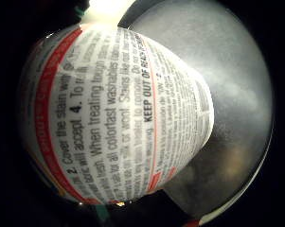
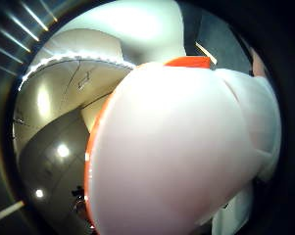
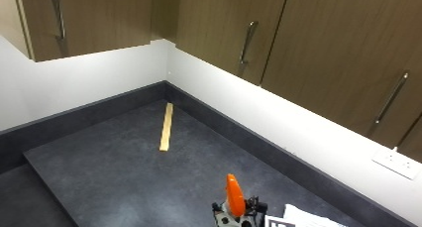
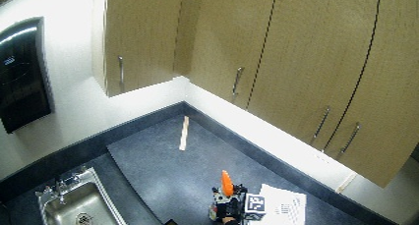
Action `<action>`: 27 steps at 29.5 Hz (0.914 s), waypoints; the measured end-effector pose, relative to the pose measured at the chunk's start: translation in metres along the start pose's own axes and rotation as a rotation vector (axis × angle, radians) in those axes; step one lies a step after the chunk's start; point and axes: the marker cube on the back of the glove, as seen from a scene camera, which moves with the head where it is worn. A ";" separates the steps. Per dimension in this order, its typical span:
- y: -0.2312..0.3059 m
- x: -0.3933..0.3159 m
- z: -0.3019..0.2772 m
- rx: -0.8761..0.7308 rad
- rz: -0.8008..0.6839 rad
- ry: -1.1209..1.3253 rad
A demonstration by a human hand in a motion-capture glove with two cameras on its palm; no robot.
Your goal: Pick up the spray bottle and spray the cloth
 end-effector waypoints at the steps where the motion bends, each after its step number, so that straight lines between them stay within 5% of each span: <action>1: 0.000 0.000 0.000 0.002 0.000 0.001; 27: 0.018 -0.003 0.008 -0.080 -0.033 0.021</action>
